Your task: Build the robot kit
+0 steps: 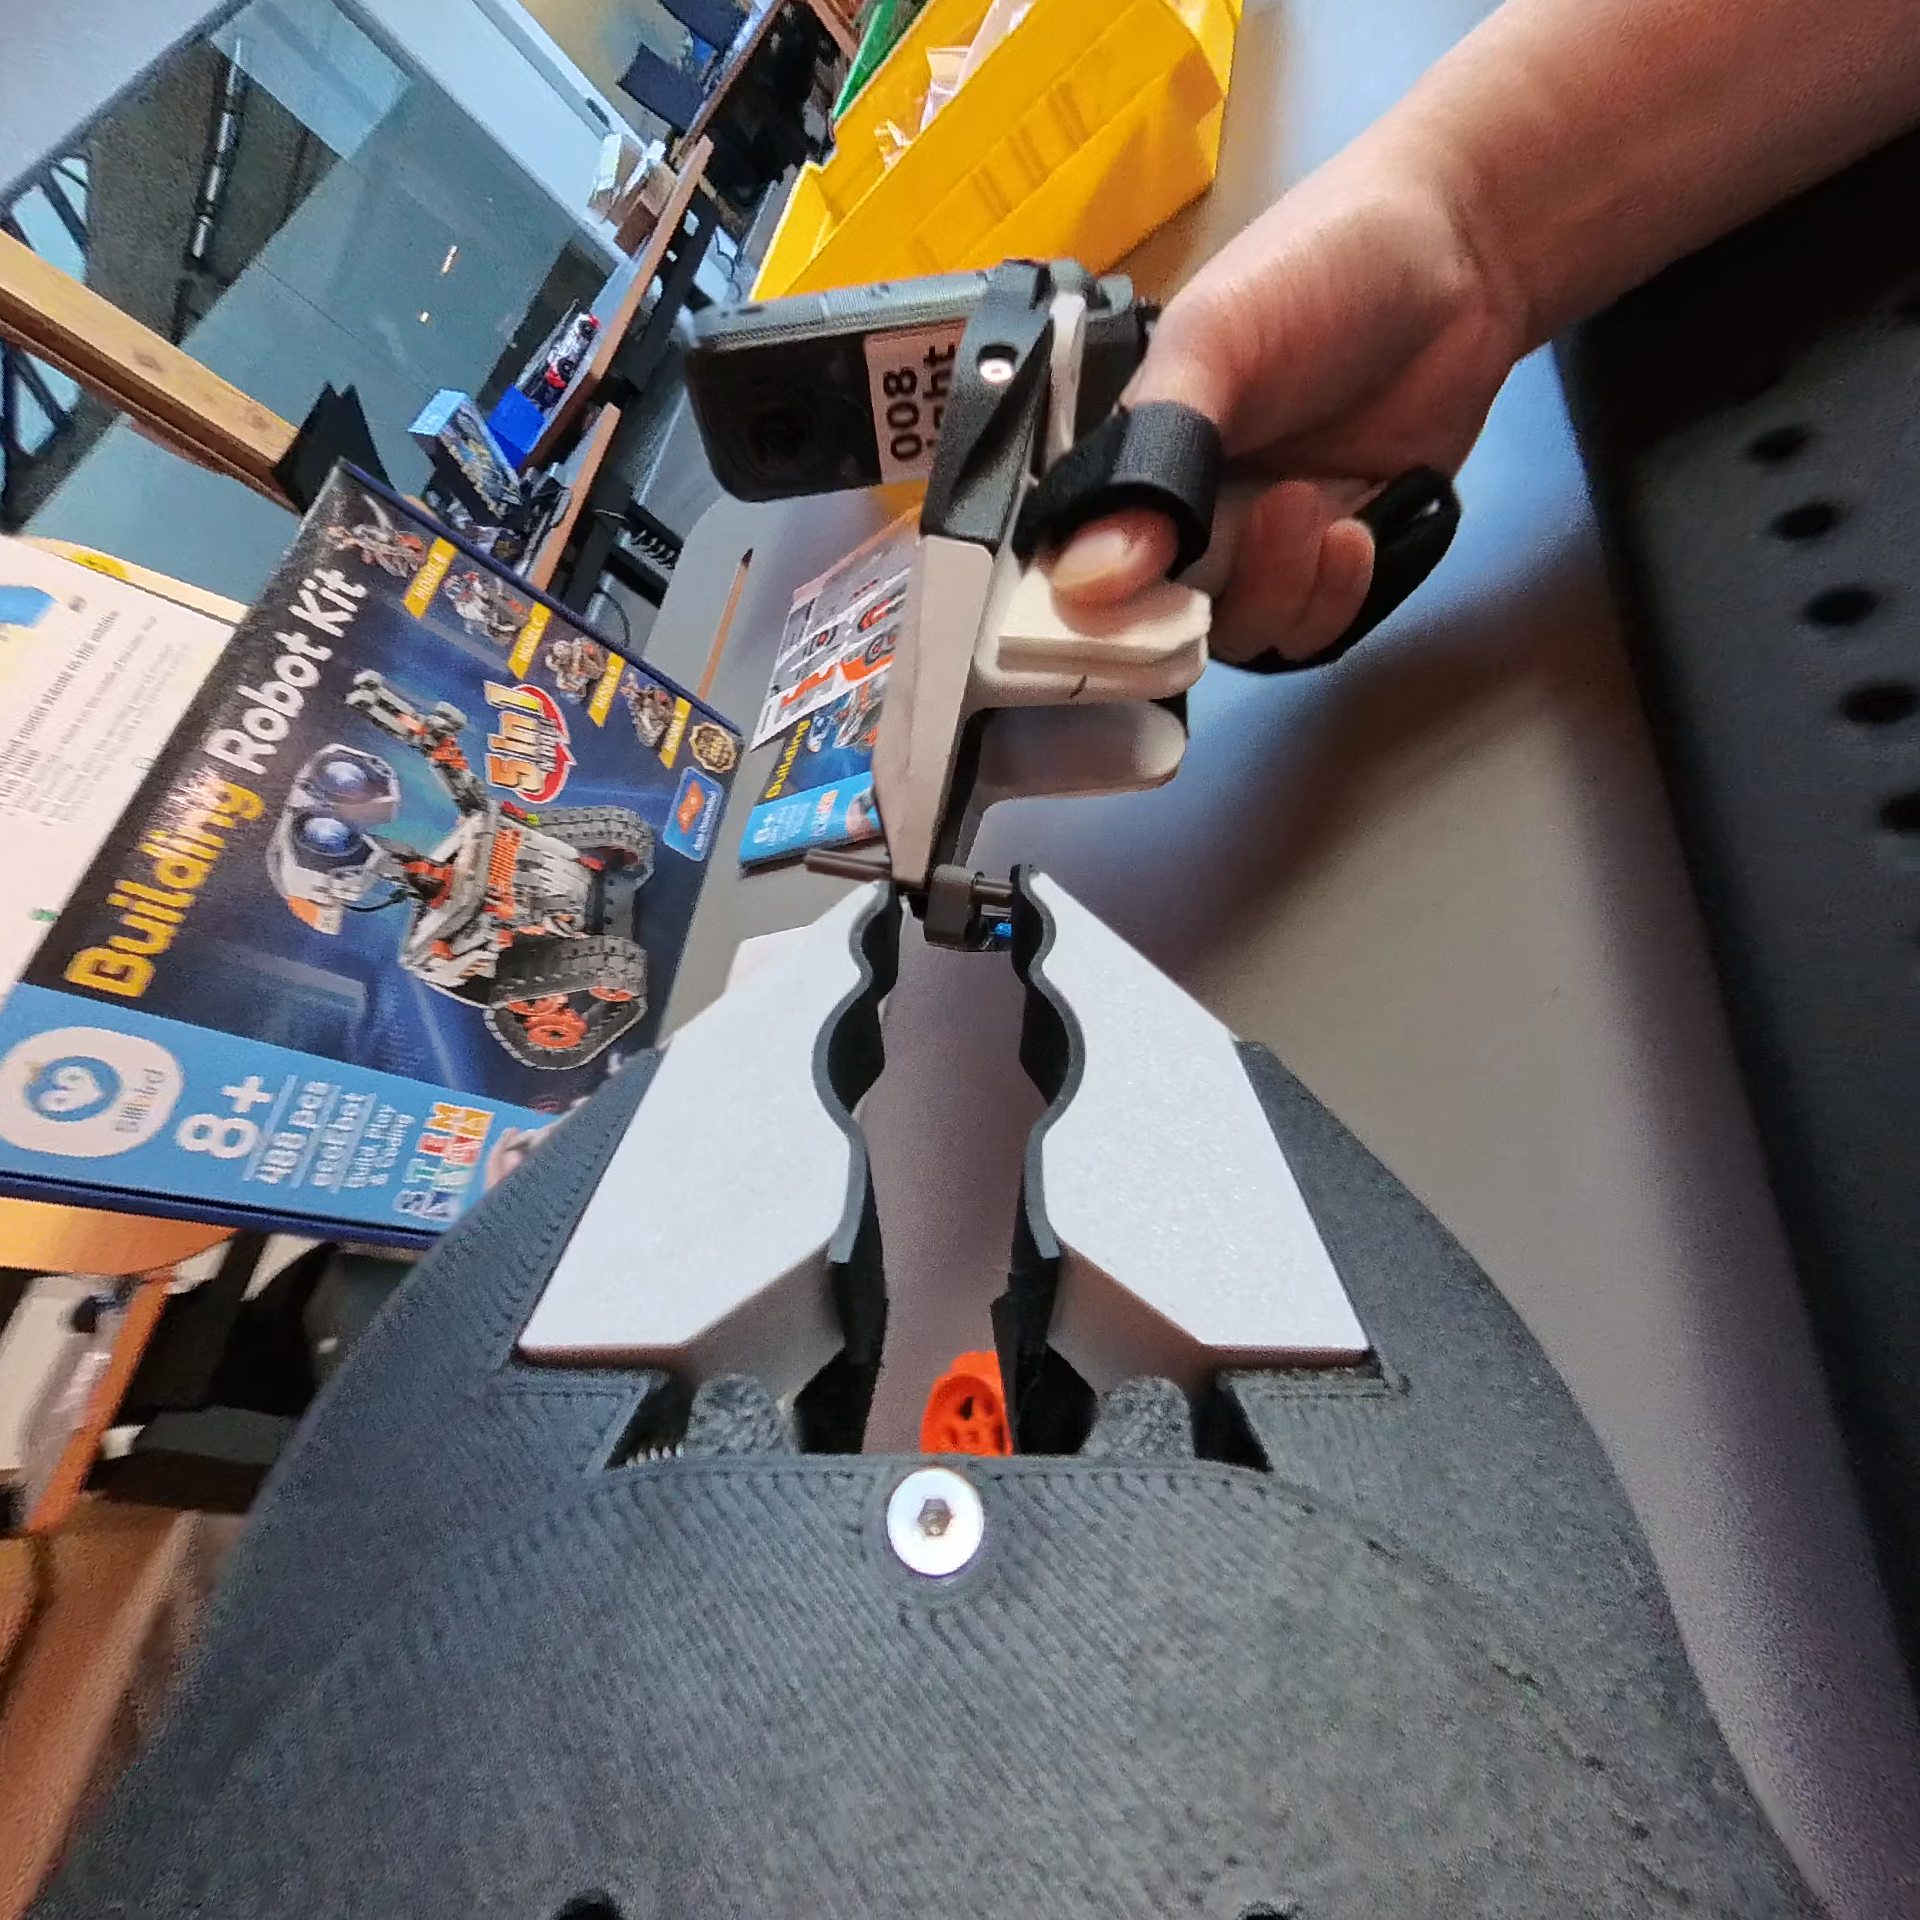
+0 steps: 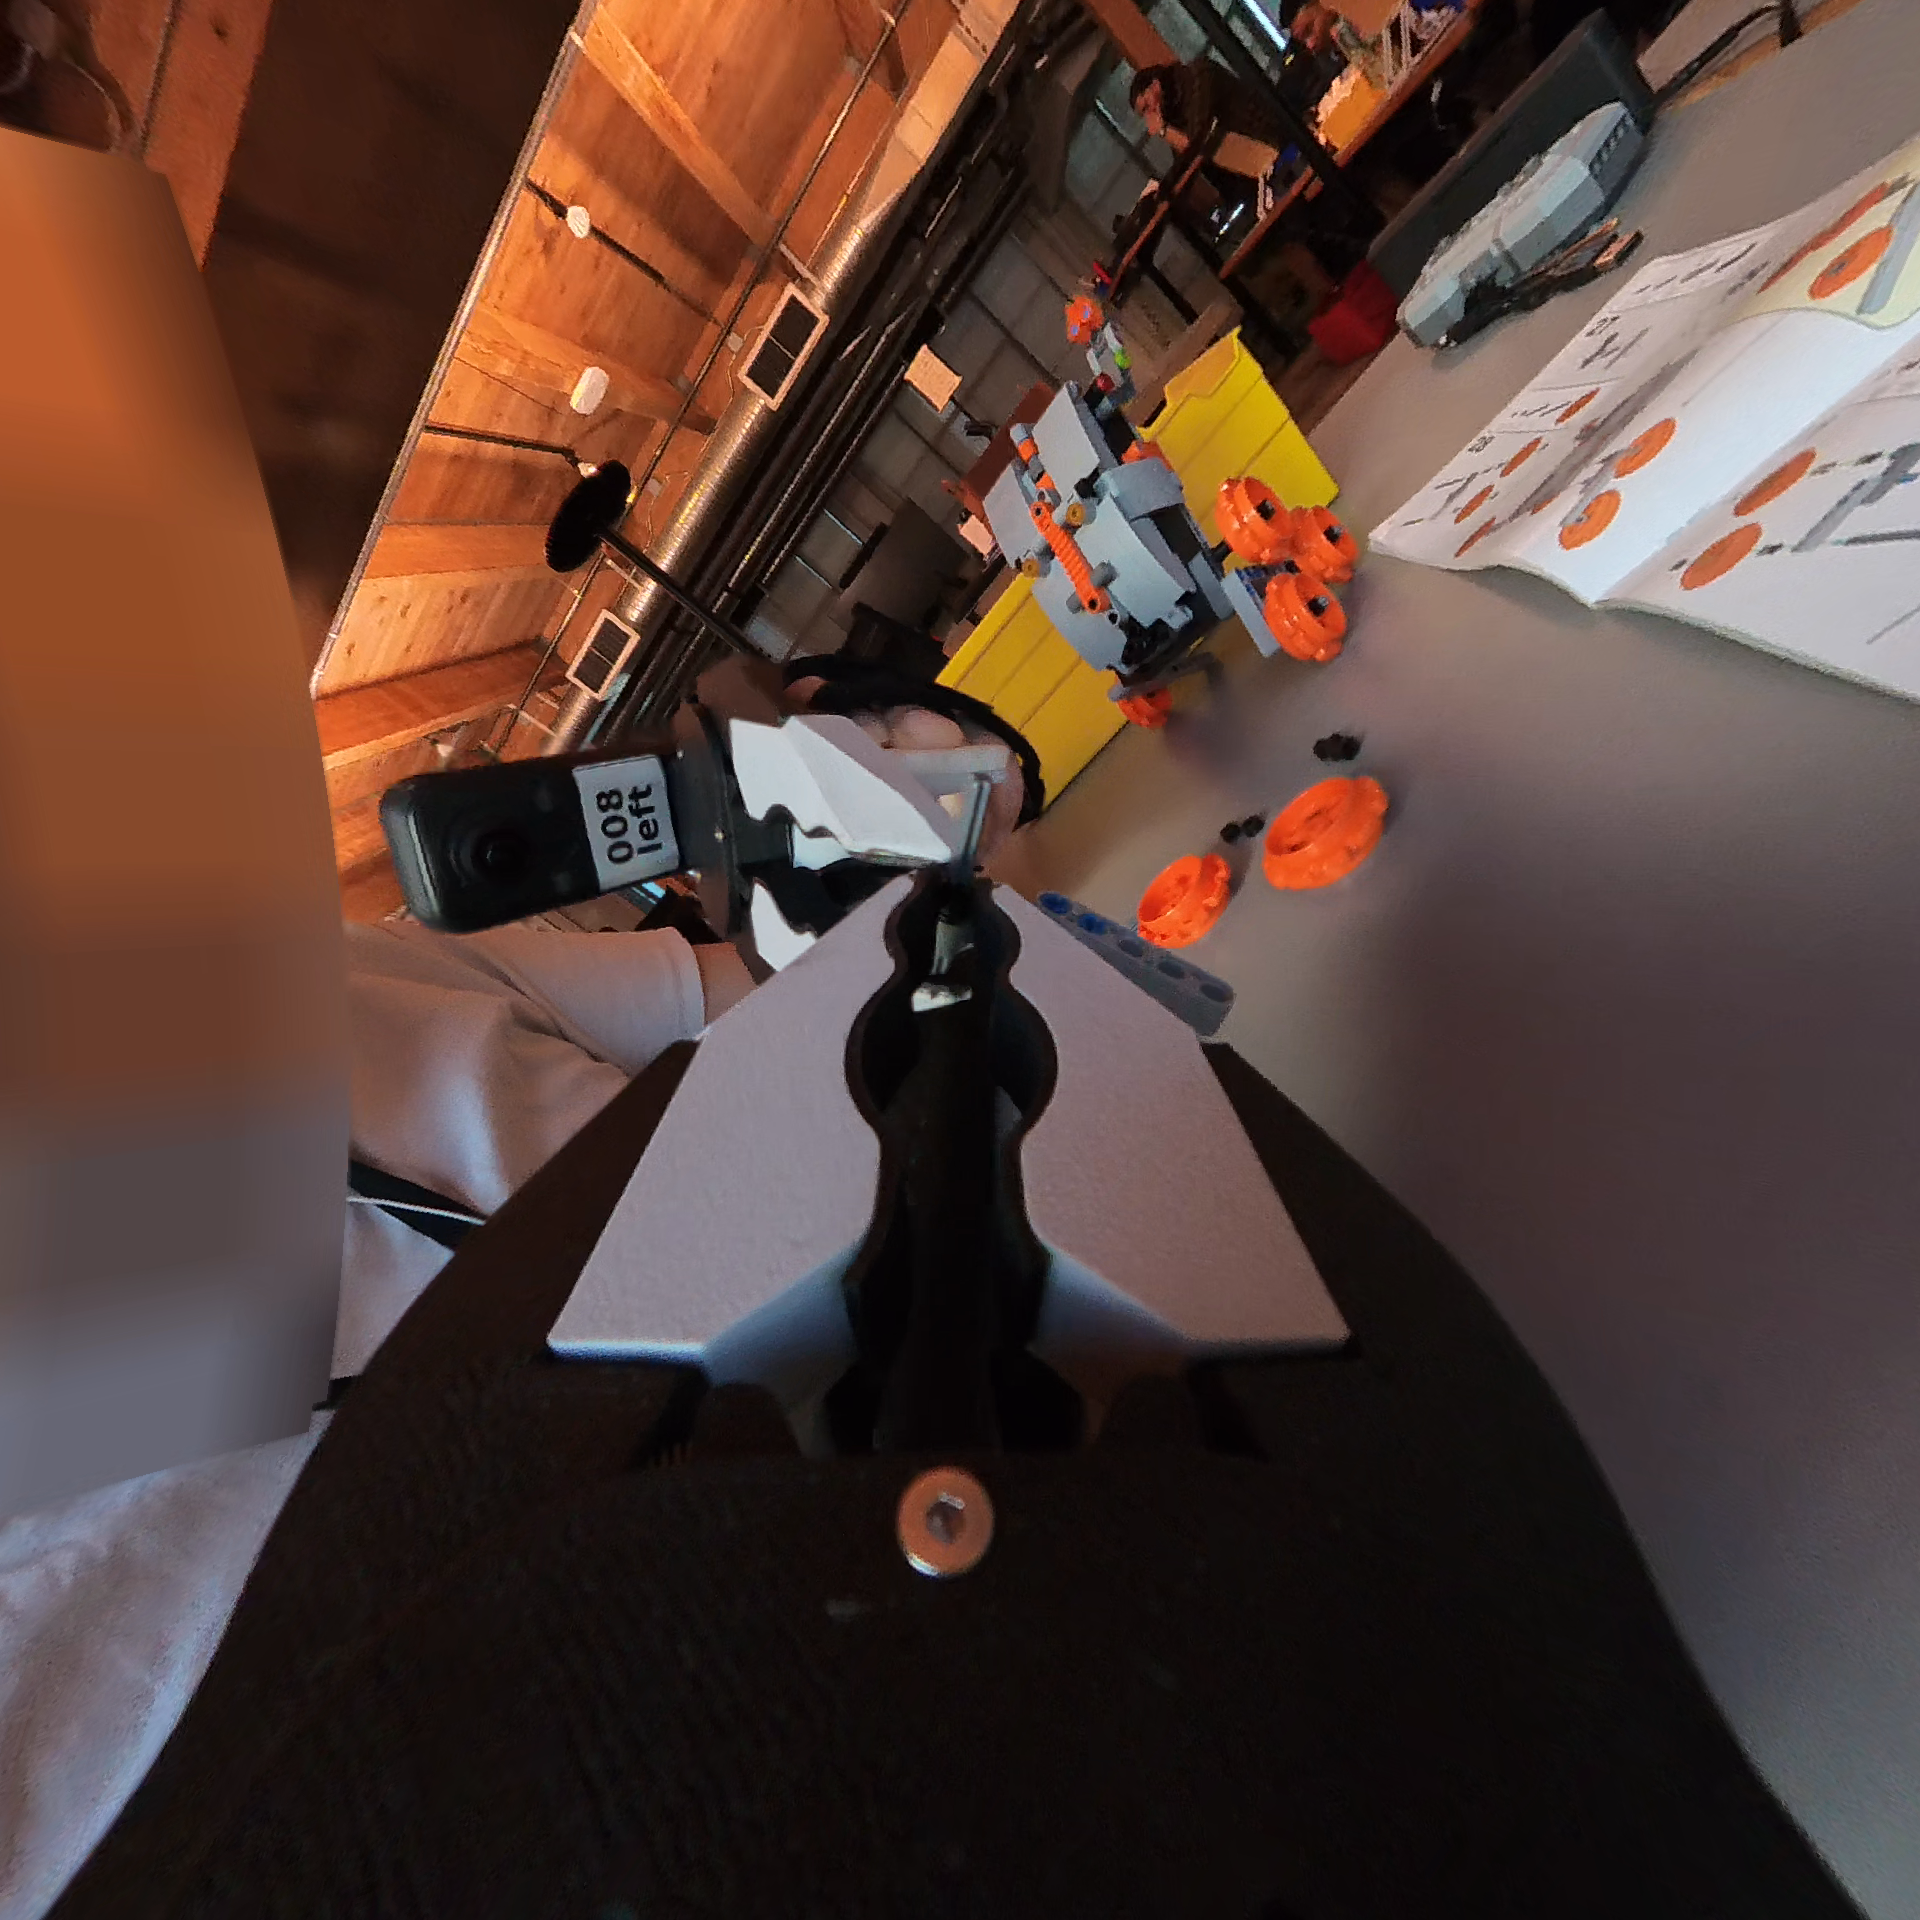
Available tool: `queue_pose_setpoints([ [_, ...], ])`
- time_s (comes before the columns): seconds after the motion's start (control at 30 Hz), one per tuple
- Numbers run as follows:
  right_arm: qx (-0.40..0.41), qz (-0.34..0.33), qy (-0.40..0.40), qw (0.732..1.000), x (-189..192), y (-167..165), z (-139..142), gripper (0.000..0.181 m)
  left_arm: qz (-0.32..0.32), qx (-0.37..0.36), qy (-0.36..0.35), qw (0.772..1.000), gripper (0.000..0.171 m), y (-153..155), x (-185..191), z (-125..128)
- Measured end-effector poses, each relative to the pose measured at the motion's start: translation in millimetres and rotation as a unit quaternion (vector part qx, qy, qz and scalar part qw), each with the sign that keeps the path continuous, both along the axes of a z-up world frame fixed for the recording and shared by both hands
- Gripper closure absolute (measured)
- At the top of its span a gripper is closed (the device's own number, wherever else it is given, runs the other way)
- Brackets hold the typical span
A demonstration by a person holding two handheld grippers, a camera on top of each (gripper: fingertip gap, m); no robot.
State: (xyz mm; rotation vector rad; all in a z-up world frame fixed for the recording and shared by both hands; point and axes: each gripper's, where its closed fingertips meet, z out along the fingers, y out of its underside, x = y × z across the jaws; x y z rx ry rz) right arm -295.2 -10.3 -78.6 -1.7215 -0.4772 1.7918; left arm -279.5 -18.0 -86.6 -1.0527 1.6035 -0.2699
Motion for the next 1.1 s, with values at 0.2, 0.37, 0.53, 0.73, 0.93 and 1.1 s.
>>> queue_pose_setpoints([
  [0.2, -0.025, -0.003, 0.051, 0.998, 3, 5, 9, 0.166, 0.013, 0.014, -0.011, 1.000, 0.151, 4, -2, 4],
  [0.37, -0.024, -0.019, 0.050, 0.998, 7, 10, 9, 0.166, 0.013, 0.025, -0.012, 1.000, 0.151, 2, -1, 6],
  [0.53, -0.024, -0.014, 0.048, 0.998, 5, 8, 8, 0.175, 0.013, 0.030, -0.009, 0.999, 0.151, 2, -1, 5],
  [0.73, -0.017, -0.014, 0.041, 0.999, 6, 7, 6, 0.175, 0.011, 0.020, -0.007, 1.000, 0.151, 1, 0, 3],
  [0.93, 0.062, -0.044, 0.014, 0.997, 15, 11, 18, 0.143, -0.049, -0.139, -0.058, 0.987, 0.151, -15, -2, 11],
  [1.1, 0.195, -0.058, -0.039, 0.978, 15, -1, 29, 0.142, -0.202, -0.295, -0.108, 0.928, 0.151, -56, -12, 37],
])
